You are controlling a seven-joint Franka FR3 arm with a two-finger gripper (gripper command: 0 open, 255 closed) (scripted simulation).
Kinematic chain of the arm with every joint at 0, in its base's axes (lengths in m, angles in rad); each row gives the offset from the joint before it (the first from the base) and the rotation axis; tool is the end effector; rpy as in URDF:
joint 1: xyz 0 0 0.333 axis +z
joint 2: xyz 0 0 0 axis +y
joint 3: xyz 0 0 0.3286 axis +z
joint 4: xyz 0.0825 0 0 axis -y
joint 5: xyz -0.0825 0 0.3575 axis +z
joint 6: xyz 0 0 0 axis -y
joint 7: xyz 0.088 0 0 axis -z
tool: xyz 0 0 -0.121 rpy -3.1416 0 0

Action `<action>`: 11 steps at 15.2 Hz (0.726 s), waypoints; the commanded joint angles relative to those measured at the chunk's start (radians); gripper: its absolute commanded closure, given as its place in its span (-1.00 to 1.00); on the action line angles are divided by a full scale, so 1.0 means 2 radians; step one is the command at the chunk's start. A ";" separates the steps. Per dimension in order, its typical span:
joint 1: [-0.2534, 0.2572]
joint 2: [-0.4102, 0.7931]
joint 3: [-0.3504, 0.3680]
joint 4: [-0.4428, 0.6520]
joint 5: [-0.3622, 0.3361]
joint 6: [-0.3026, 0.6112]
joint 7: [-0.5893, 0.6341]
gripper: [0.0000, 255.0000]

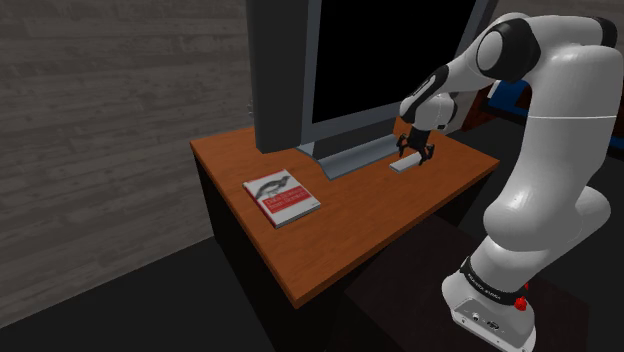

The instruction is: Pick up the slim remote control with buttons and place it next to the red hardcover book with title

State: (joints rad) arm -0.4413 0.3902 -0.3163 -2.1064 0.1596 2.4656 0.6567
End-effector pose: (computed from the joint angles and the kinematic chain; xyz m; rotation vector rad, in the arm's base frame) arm 0.4158 -0.3868 0.2562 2.2658 -2.1484 -0.0105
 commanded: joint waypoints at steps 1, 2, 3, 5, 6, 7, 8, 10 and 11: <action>0.000 0.003 0.001 -0.002 0.002 0.006 0.000 -1.00; 0.000 0.003 0.001 -0.002 0.002 0.005 0.000 -1.00; 0.000 0.003 0.001 -0.002 0.002 0.005 0.000 -1.00; 0.000 0.003 0.001 -0.002 0.002 0.005 0.000 -1.00; 0.000 0.003 0.001 -0.002 0.002 0.005 0.000 -1.00; 0.000 0.003 0.001 -0.002 0.002 0.005 0.000 -1.00; 0.000 0.003 0.001 -0.002 0.002 0.005 0.000 1.00; 0.000 0.003 0.001 -0.002 0.002 0.005 0.000 1.00; 0.000 0.003 0.001 -0.002 0.002 0.005 0.000 1.00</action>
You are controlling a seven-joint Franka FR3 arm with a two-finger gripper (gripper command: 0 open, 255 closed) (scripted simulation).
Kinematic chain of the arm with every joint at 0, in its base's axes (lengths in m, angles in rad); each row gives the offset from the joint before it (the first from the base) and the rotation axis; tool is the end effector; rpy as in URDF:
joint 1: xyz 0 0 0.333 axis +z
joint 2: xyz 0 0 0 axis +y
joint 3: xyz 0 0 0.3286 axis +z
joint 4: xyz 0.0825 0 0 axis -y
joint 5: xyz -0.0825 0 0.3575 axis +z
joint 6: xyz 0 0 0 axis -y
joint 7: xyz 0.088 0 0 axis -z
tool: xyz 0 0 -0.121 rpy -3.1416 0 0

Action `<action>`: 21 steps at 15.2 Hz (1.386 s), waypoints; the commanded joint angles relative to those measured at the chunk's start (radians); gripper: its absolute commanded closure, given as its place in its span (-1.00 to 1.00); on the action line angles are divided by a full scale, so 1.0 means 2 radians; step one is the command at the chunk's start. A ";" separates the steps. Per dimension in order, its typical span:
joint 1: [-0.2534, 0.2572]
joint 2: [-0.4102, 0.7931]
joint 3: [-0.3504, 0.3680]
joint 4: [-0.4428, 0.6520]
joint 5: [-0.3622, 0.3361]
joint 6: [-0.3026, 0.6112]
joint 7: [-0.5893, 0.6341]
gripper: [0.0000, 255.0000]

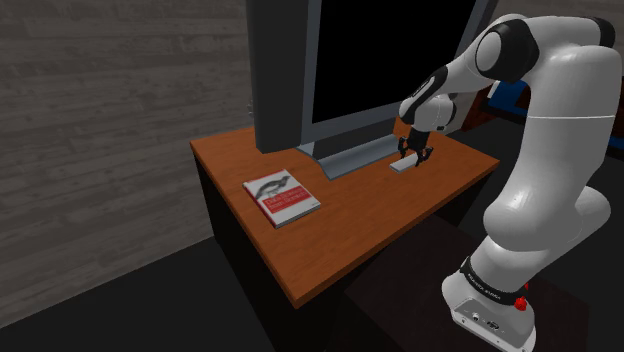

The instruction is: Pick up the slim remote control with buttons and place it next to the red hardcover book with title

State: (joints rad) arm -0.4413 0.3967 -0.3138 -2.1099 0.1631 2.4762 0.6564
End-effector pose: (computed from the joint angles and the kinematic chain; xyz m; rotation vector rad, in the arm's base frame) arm 0.4161 -0.3858 0.2522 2.2653 -2.1487 -0.0091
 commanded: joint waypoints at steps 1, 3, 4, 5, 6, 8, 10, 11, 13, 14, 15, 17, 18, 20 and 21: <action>0.000 0.000 0.000 0.000 0.000 0.000 0.000 1.00; 0.000 0.000 0.000 0.000 0.000 0.000 0.000 1.00; 0.000 0.000 0.000 0.000 0.000 0.000 0.000 1.00; 0.000 0.000 0.000 0.000 0.000 0.000 0.000 1.00; 0.000 0.000 0.000 0.000 0.000 0.000 0.000 1.00; 0.002 -0.010 -0.003 0.000 -0.005 -0.010 0.003 1.00; 0.005 -0.021 -0.006 0.001 -0.010 -0.021 0.007 1.00; 0.006 -0.026 -0.007 0.002 -0.013 -0.027 0.008 1.00; 0.008 -0.036 -0.010 0.003 -0.018 -0.037 0.011 1.00; 0.009 -0.041 -0.011 0.004 -0.021 -0.043 0.013 1.00; 0.009 -0.046 -0.012 0.005 -0.023 -0.049 0.015 1.00; 0.011 -0.055 -0.015 0.008 -0.028 -0.060 0.018 1.00; 0.012 -0.060 -0.016 0.009 -0.030 -0.066 0.019 1.00; 0.013 -0.069 -0.017 0.012 -0.035 -0.077 0.022 1.00; 0.014 -0.073 -0.018 0.014 -0.037 -0.083 0.024 1.00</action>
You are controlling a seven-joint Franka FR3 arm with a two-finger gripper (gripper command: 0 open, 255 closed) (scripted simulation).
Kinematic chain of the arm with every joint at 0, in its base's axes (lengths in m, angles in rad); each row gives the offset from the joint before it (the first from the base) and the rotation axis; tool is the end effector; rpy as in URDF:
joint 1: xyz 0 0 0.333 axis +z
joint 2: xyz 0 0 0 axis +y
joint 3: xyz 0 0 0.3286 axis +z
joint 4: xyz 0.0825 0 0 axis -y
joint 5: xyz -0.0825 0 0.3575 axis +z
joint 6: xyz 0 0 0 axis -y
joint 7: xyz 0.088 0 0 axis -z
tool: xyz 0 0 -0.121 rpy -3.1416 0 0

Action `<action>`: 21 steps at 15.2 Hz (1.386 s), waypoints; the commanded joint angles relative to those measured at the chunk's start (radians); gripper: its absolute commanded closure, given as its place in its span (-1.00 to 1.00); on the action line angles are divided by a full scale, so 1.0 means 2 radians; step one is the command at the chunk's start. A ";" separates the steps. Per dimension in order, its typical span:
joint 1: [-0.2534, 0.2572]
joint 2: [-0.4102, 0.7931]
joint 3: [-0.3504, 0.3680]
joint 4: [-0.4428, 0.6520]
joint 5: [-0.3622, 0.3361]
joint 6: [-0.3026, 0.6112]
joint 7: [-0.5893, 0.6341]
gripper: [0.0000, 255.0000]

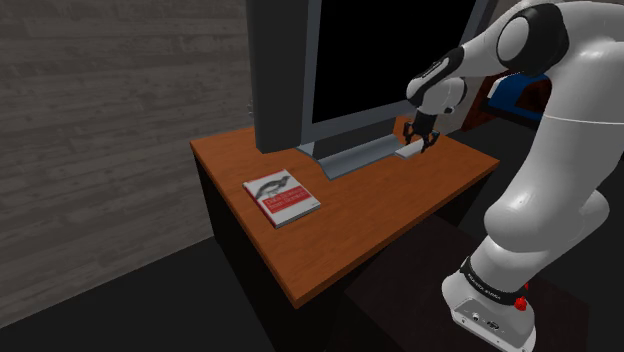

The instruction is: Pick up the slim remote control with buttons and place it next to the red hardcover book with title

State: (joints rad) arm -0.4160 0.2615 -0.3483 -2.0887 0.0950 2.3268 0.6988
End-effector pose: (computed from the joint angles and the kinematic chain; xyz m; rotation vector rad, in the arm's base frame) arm 0.4113 -0.3835 0.3219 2.2654 -2.1486 -0.0093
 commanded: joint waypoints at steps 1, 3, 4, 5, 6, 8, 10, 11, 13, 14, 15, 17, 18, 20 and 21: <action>0.002 -0.010 -0.002 0.005 -0.005 -0.014 0.004 1.00; 0.010 -0.028 -0.001 -0.012 -0.013 -0.014 0.017 1.00; 0.017 -0.042 0.000 -0.031 -0.020 -0.009 0.029 1.00; 0.024 -0.056 0.002 -0.049 -0.026 -0.004 0.041 1.00; 0.031 -0.069 0.005 -0.066 -0.032 0.001 0.054 1.00; 0.044 -0.096 0.011 -0.099 -0.045 0.009 0.080 1.00; 0.055 -0.121 0.019 -0.130 -0.056 0.015 0.107 1.00; 0.060 -0.134 0.023 -0.144 -0.062 0.018 0.121 1.00; 0.070 -0.158 0.034 -0.172 -0.071 0.022 0.149 1.00; 0.075 -0.169 0.040 -0.185 -0.075 0.024 0.163 1.00; 0.080 -0.180 0.047 -0.198 -0.078 0.025 0.176 1.00; 0.089 -0.201 0.061 -0.222 -0.083 0.028 0.204 1.00; 0.094 -0.212 0.068 -0.233 -0.084 0.028 0.218 1.00; 0.104 -0.231 0.084 -0.254 -0.085 0.029 0.245 1.00; 0.109 -0.240 0.092 -0.263 -0.084 0.029 0.258 1.00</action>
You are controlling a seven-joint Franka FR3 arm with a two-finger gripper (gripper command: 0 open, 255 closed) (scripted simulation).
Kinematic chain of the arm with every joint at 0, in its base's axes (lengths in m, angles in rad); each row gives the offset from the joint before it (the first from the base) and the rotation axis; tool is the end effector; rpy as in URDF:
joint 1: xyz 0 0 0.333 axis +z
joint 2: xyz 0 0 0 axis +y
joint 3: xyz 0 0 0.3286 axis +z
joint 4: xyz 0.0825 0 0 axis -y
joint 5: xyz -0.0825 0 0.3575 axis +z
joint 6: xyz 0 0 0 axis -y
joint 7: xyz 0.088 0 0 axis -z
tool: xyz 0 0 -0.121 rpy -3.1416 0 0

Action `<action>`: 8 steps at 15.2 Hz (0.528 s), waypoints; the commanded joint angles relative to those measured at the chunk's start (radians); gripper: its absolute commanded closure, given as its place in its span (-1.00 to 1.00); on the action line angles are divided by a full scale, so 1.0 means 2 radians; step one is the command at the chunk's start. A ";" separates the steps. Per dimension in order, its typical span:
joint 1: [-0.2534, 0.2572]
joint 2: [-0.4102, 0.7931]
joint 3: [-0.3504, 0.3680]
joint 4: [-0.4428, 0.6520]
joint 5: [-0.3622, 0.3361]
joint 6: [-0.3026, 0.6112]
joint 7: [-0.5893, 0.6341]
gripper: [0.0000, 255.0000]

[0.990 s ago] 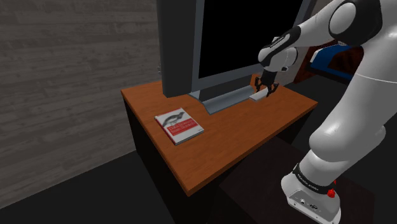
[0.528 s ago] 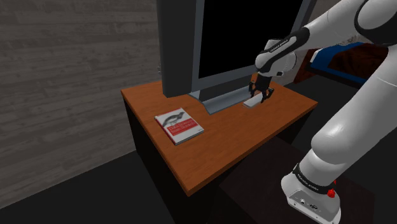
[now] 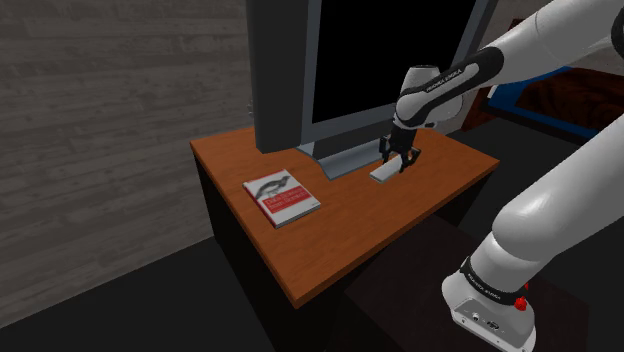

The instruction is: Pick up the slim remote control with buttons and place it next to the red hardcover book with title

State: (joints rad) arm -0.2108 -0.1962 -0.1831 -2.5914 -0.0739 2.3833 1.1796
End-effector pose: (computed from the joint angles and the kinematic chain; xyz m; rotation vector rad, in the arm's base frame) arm 0.3755 -0.1564 0.3416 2.2677 -2.1463 -0.0114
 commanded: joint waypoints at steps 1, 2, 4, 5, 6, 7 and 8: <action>0.012 -0.020 0.019 -0.021 0.001 0.001 0.031 1.00; 0.018 -0.028 0.027 -0.029 0.003 0.001 0.044 1.00; 0.030 -0.043 0.045 -0.044 0.008 0.000 0.071 1.00; 0.037 -0.049 0.055 -0.051 0.012 0.000 0.084 1.00; 0.044 -0.056 0.064 -0.057 0.015 -0.001 0.097 1.00; 0.051 -0.061 0.073 -0.062 0.020 -0.001 0.110 1.00; 0.059 -0.066 0.083 -0.067 0.024 -0.002 0.123 1.00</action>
State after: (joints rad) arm -0.1065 -0.3078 -0.0347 -2.7093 -0.0325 2.3852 1.4004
